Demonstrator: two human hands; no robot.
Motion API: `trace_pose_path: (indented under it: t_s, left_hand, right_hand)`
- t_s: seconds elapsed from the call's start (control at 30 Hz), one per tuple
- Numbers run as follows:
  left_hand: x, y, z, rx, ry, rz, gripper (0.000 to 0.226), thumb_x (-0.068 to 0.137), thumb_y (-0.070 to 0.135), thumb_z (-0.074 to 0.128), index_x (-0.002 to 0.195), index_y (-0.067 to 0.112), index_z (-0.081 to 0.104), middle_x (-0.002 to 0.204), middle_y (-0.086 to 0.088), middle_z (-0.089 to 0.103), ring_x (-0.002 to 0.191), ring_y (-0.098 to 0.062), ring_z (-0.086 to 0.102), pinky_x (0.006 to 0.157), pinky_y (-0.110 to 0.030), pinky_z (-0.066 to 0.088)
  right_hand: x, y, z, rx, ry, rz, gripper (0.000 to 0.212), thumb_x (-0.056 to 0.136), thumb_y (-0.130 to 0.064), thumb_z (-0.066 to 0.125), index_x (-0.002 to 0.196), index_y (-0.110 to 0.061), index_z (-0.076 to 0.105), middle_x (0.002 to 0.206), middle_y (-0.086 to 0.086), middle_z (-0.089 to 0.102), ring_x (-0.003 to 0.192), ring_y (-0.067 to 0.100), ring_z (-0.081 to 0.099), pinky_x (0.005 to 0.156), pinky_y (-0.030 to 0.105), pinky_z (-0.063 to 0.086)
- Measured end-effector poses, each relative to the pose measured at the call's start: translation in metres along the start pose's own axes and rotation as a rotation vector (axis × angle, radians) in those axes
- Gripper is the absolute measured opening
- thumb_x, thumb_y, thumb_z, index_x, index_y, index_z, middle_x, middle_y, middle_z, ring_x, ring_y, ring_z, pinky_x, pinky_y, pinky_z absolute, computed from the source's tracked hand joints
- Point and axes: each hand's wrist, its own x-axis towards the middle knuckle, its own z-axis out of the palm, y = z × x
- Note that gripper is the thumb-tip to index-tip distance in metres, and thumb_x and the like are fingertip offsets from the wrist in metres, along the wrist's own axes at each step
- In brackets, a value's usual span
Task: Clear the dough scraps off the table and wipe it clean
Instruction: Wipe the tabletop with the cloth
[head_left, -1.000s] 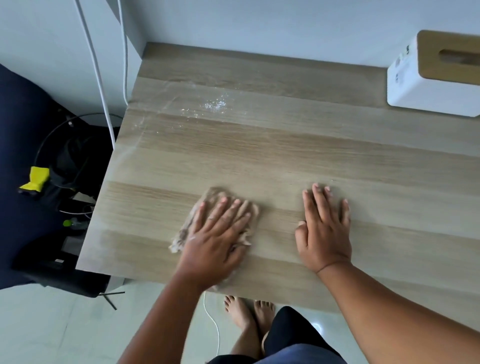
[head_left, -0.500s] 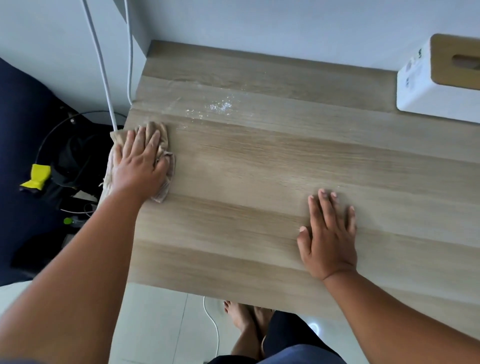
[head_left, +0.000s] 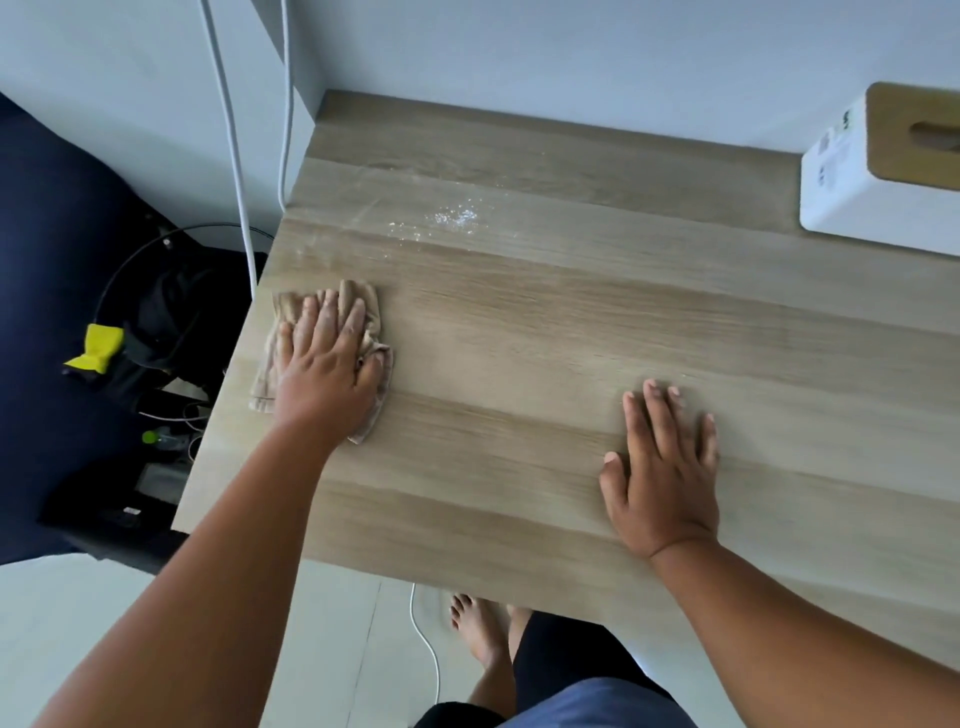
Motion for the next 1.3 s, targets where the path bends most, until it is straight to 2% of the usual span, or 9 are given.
trace_pose_path:
  t_s: [0.2,0.4,0.53,0.73,0.83,0.93,1.03,1.2,1.3]
  left_hand:
    - [-0.072,0.028,0.02,0.055,-0.017,0.069,0.074,0.097,0.055,0.031,0.164,0.026,0.018,0.173,-0.001,0.0,0.159,-0.021,-0.008,0.127,-0.053,0.0]
    - [-0.152,0.053,0.044,0.065,0.022,0.208,0.072,0.1,0.056,0.036,0.163,0.022,0.022,0.173,-0.001,0.008,0.159,-0.025,0.004,0.125,-0.058,0.014]
    - [-0.154,0.044,0.042,0.075,0.037,0.251,0.075,0.098,0.063,0.039,0.162,0.026,0.027,0.172,0.0,0.012,0.159,-0.025,0.01,0.124,-0.057,0.02]
    - [-0.112,0.023,0.033,0.144,-0.018,0.207,0.089,0.089,0.079,0.038,0.163,0.032,0.021,0.172,-0.002,0.011,0.159,-0.029,0.001,0.123,-0.065,0.011]
    - [-0.067,0.013,0.023,0.141,-0.042,0.119,0.089,0.088,0.08,0.035,0.163,0.034,0.017,0.173,-0.002,0.004,0.159,-0.028,-0.006,0.123,-0.065,0.005]
    - [-0.02,0.009,0.013,0.098,-0.03,0.069,0.088,0.088,0.078,0.036,0.162,0.034,0.019,0.173,-0.005,0.006,0.159,-0.03,-0.004,0.123,-0.065,0.004]
    - [0.03,0.008,0.003,0.085,-0.024,-0.002,0.087,0.089,0.075,0.033,0.163,0.034,0.012,0.173,-0.006,0.004,0.159,-0.03,-0.005,0.124,-0.063,0.002]
    - [0.097,0.022,-0.005,-0.006,0.019,-0.195,0.081,0.094,0.067,0.024,0.163,0.033,-0.001,0.173,-0.005,0.0,0.159,-0.028,-0.007,0.124,-0.063,-0.003]
    - [0.121,0.03,-0.007,0.004,0.02,-0.205,0.081,0.092,0.067,0.022,0.162,0.035,-0.003,0.173,-0.002,-0.002,0.159,-0.027,-0.009,0.123,-0.064,-0.006]
  right_hand:
    - [0.001,-0.002,-0.002,0.012,-0.006,0.007,0.074,0.088,-0.042,0.042,0.157,-0.014,0.041,0.17,0.009,0.026,0.159,0.03,0.017,0.125,0.063,0.012]
    - [0.0,0.0,-0.002,0.015,-0.008,0.002,0.076,0.09,-0.051,0.041,0.156,-0.013,0.042,0.169,0.01,0.026,0.158,0.031,0.019,0.125,0.063,0.011]
    - [-0.001,0.001,-0.002,0.011,0.018,-0.004,0.078,0.091,-0.055,0.042,0.155,-0.013,0.042,0.169,0.01,0.027,0.157,0.032,0.023,0.126,0.061,0.01]
    - [-0.001,-0.001,-0.002,0.01,0.013,-0.002,0.077,0.09,-0.057,0.042,0.156,-0.016,0.041,0.168,0.01,0.028,0.156,0.032,0.024,0.127,0.059,0.009]
    - [0.01,0.0,-0.003,0.041,0.071,0.004,0.074,0.083,-0.056,0.051,0.145,-0.016,0.056,0.157,0.013,0.043,0.145,0.04,0.04,0.123,0.062,0.019]
    - [0.039,0.0,-0.008,0.094,0.106,0.015,0.064,0.083,-0.054,0.055,0.133,-0.015,0.066,0.149,0.01,0.05,0.135,0.04,0.048,0.119,0.06,0.027]
    - [0.076,0.001,-0.012,0.11,0.111,-0.005,0.064,0.085,-0.053,0.055,0.133,-0.013,0.065,0.15,0.011,0.05,0.14,0.039,0.045,0.119,0.059,0.028]
    - [0.142,0.009,-0.015,0.101,0.085,0.035,0.069,0.085,-0.056,0.054,0.14,-0.013,0.06,0.158,0.012,0.043,0.147,0.036,0.038,0.123,0.058,0.021]
    - [0.172,0.014,-0.016,0.091,0.047,0.057,0.075,0.085,-0.059,0.05,0.145,-0.014,0.054,0.163,0.012,0.035,0.152,0.034,0.03,0.124,0.06,0.018]
